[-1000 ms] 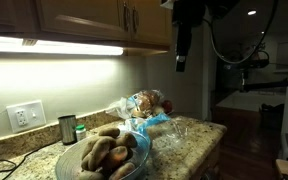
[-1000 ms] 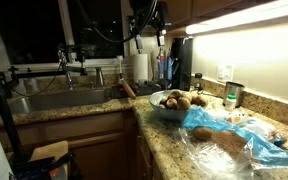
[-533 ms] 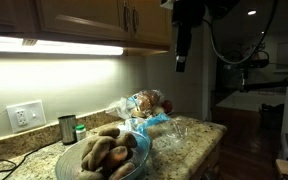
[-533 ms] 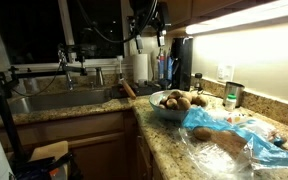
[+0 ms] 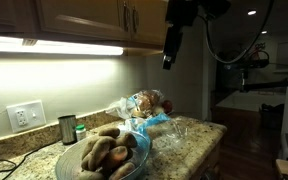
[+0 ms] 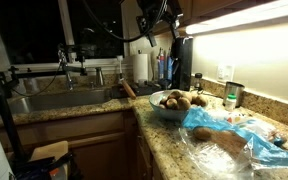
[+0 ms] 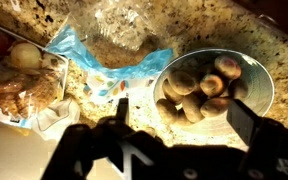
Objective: Move potato from the plastic bag into the clear bowl
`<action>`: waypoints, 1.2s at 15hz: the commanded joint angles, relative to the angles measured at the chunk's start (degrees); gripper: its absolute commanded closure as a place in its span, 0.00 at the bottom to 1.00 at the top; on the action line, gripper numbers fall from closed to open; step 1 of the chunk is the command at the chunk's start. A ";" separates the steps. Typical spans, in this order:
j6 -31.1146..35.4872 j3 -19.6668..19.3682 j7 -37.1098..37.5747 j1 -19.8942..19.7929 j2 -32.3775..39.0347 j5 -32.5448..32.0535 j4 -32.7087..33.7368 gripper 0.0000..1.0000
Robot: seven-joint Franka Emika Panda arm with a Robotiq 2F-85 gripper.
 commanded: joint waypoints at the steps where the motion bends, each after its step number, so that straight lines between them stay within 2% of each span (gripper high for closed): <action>1: 4.92 1.15 5.22 -1.98 -0.41 -3.42 -2.20 0.00; 7: 10.46 1.37 11.76 -4.94 1.06 -5.58 -3.53 0.00; 15: 10.81 1.33 17.64 -8.39 4.93 -7.31 -2.90 0.00; 18: 12.94 1.04 19.09 -9.25 7.03 -8.26 -2.73 0.00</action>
